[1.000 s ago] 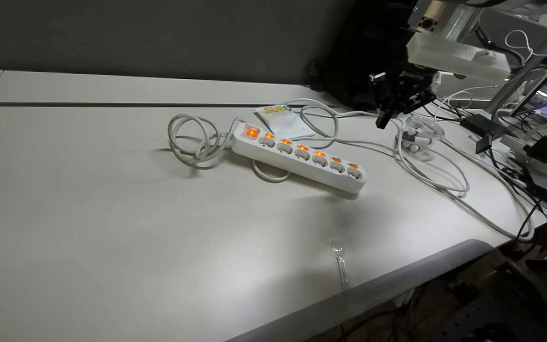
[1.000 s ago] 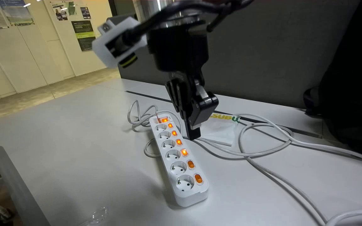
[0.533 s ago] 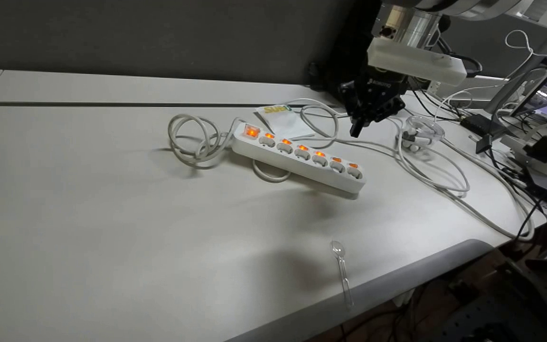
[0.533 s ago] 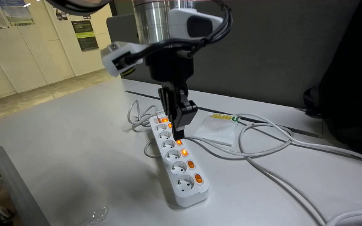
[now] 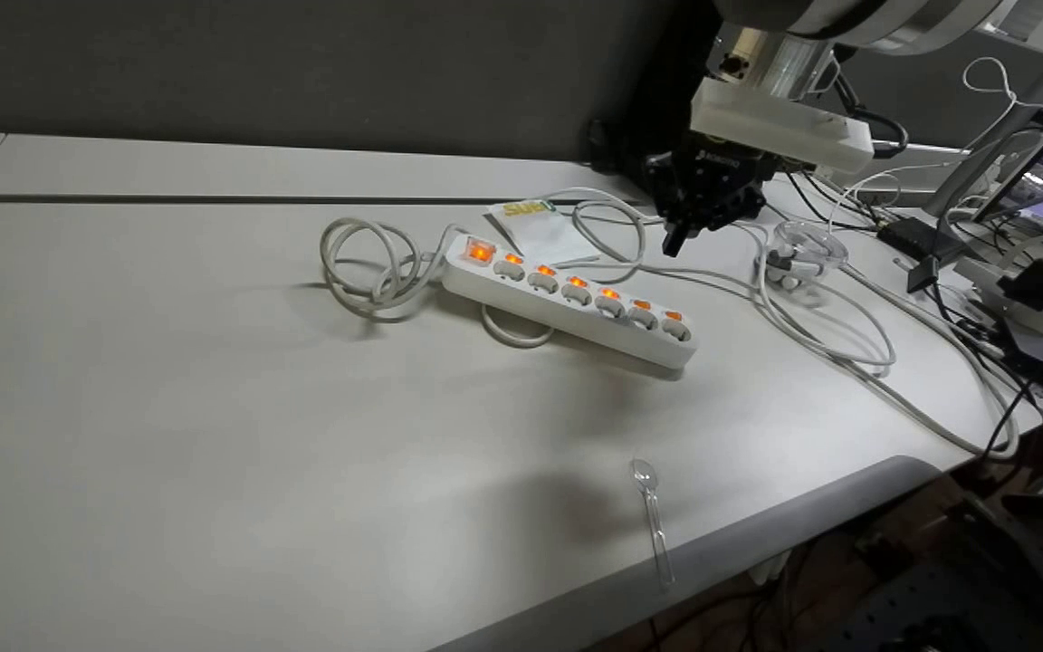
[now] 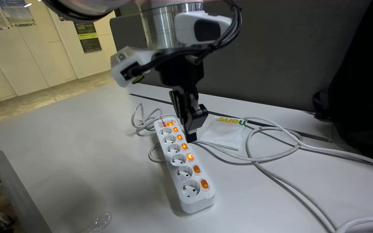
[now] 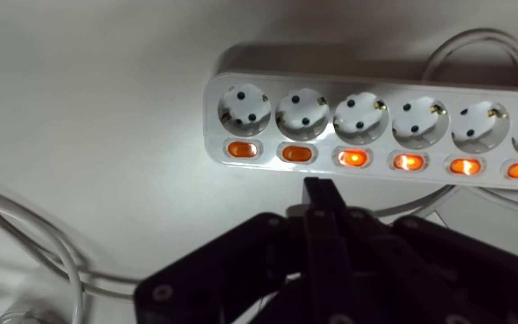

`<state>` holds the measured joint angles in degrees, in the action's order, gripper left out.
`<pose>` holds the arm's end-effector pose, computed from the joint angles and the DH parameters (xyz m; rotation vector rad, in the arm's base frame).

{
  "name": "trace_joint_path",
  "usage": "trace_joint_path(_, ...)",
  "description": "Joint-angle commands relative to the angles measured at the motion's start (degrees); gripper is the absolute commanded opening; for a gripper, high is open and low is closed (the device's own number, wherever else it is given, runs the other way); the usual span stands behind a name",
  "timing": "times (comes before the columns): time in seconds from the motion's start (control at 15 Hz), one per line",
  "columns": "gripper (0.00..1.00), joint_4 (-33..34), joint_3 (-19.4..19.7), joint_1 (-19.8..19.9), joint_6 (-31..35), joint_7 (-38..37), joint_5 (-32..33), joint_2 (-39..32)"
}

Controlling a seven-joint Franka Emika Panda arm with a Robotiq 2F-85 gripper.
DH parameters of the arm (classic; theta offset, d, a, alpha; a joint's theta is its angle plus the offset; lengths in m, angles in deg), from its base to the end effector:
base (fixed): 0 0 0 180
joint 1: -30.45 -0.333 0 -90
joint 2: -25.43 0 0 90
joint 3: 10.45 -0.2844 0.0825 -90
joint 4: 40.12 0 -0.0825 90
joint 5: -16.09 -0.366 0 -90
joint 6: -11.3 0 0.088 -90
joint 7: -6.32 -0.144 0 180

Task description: Turn off the third switch from the right

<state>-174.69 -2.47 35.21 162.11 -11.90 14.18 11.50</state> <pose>0.4911 -0.1144 0.1811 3.0028 -0.8705 0.0685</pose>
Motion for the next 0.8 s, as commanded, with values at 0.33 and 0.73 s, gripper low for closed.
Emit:
trace_joint_path(0.33, 0.0, 0.45, 1.83, -4.04, 12.34, -7.51, -2.33, -6.6)
trace_joint_path(0.73, 0.0, 1.44, 3.04, -6.84, 12.9, -8.72, -2.93, -9.51)
